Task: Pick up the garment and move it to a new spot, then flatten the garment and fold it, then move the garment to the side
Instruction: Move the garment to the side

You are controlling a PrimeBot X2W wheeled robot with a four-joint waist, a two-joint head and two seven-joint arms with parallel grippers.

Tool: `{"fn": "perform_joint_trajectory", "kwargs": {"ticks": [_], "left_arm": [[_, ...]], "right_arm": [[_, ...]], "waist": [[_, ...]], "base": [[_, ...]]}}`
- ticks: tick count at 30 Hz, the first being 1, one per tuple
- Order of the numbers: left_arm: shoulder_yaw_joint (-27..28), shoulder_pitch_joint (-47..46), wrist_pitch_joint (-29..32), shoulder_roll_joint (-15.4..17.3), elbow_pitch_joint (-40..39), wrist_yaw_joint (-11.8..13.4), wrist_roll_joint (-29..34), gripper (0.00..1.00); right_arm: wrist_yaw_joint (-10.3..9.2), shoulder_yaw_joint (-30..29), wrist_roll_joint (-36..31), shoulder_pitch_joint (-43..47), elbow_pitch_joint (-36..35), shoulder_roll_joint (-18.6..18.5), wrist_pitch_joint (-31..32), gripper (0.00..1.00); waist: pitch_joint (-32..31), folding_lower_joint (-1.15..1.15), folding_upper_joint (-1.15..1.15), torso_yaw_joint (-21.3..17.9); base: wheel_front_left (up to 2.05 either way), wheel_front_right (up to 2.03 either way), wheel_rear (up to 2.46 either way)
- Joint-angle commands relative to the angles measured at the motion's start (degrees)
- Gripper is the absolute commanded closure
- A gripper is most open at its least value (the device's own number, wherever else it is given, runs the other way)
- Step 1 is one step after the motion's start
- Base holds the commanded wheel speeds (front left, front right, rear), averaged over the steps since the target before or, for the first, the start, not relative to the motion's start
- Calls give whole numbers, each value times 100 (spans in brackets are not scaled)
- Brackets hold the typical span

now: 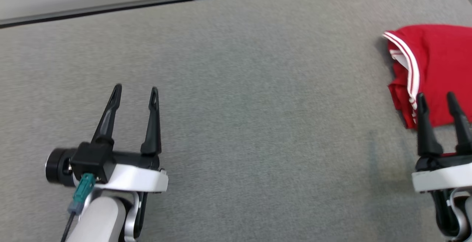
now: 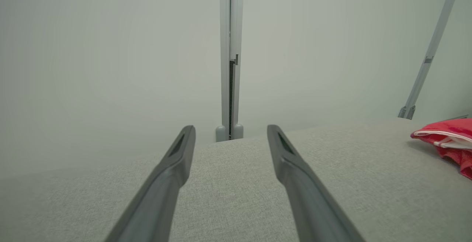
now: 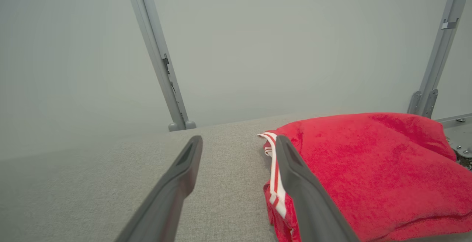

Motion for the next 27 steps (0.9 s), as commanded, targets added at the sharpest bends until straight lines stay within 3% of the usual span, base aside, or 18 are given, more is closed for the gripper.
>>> {"fn": "perform_joint_trajectory", "kwargs": {"ticks": [1, 11, 27], "left_arm": [[49, 142, -32, -11, 60, 38, -48, 0], [289, 955, -92, 59, 370, 29, -282, 0], [575, 1722, -102, 185, 602, -214, -620, 0]], "right_arm": [[-1, 35, -65, 110, -139, 52, 90, 0], [-1, 16, -493, 821, -767, 382, 692, 0], [-1, -288, -1020, 1804, -1406, 657, 1381, 0]], "waist": [[-313, 0, 0, 324], [-1095, 0, 0, 881], [-1839, 0, 0, 1002]], "base": [[0, 0, 0], [0, 0, 0], [0, 0, 0]]}}
